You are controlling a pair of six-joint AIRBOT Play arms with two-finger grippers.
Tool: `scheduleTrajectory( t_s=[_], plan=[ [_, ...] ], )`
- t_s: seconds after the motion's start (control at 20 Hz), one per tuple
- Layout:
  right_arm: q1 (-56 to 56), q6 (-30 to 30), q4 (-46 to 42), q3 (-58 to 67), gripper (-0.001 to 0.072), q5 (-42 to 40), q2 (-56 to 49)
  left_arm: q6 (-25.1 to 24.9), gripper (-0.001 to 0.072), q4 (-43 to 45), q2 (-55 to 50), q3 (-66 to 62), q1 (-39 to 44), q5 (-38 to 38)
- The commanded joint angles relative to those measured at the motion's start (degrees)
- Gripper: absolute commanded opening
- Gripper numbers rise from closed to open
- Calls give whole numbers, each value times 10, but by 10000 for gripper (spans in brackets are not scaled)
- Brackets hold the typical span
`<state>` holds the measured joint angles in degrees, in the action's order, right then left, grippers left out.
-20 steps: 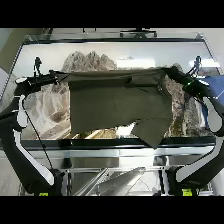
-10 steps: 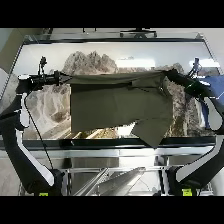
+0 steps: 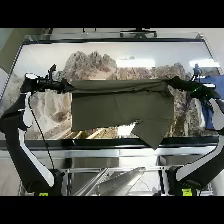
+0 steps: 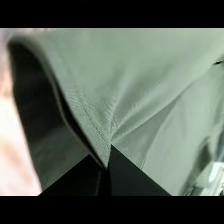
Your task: Fold the shirts.
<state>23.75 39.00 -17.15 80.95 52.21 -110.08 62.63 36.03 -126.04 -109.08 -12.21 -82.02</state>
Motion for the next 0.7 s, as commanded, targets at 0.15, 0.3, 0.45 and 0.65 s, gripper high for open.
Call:
scheduleTrajectory(
  t_s=[0.15,0.3,0.45,0.65],
  plan=[
    [2,39,-94,0,19,3,-1,45,19,73,0,0,12,-3],
    [2,50,-94,0,368,8,2,60,341,73,3,-1,16,-20],
    [12,76,-95,0,386,22,39,65,341,74,28,-2,10,-47],
    [54,138,-118,0,379,71,135,114,341,89,91,2,-27,-103]
  ],
)
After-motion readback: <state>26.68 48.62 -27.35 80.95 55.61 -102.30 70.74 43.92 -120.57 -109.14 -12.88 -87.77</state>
